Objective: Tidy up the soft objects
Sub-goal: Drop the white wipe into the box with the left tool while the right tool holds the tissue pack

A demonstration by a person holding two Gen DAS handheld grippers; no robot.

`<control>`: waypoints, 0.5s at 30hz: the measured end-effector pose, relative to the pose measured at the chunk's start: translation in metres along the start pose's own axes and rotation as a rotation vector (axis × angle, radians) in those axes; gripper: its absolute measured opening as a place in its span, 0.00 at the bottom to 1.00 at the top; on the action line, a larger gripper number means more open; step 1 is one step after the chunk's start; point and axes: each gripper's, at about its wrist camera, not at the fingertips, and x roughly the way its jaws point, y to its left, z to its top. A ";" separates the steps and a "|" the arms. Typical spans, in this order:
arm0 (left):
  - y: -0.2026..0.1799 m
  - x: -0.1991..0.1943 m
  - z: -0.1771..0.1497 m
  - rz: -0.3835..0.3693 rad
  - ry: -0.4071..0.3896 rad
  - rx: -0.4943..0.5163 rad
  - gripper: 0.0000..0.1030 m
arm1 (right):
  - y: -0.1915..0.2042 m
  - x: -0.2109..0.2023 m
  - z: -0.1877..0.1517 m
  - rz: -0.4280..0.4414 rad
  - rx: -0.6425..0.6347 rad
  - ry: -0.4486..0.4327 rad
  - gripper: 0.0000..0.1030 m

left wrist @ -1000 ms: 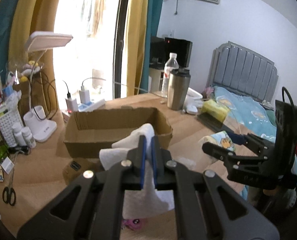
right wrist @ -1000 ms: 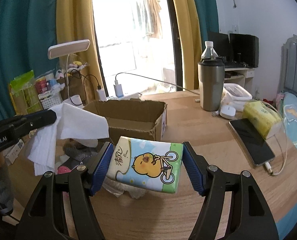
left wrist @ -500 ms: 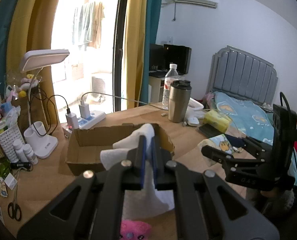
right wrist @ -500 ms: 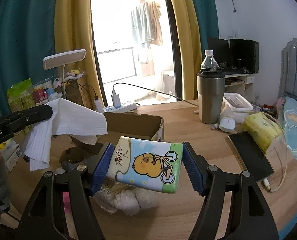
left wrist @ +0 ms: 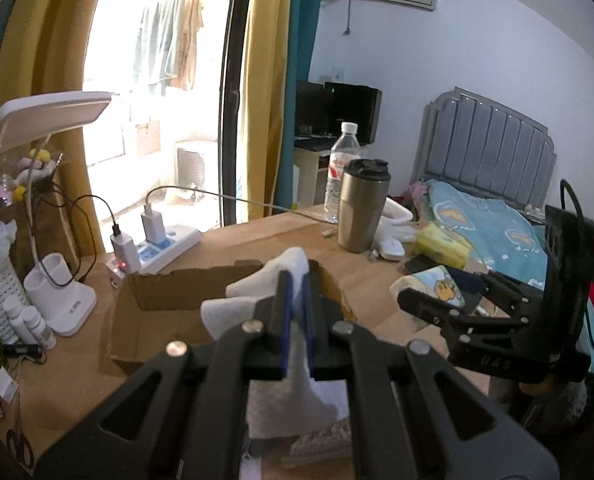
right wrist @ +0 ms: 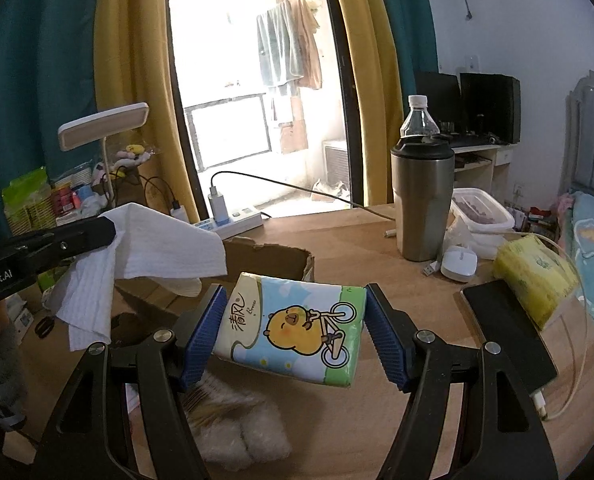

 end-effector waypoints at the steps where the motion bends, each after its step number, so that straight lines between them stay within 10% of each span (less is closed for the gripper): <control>1: 0.000 0.005 0.002 -0.002 0.003 0.000 0.05 | -0.002 0.002 0.001 -0.001 0.001 0.000 0.70; 15: -0.005 0.061 0.011 -0.076 0.047 -0.001 0.05 | -0.028 0.032 0.006 -0.018 0.040 0.016 0.70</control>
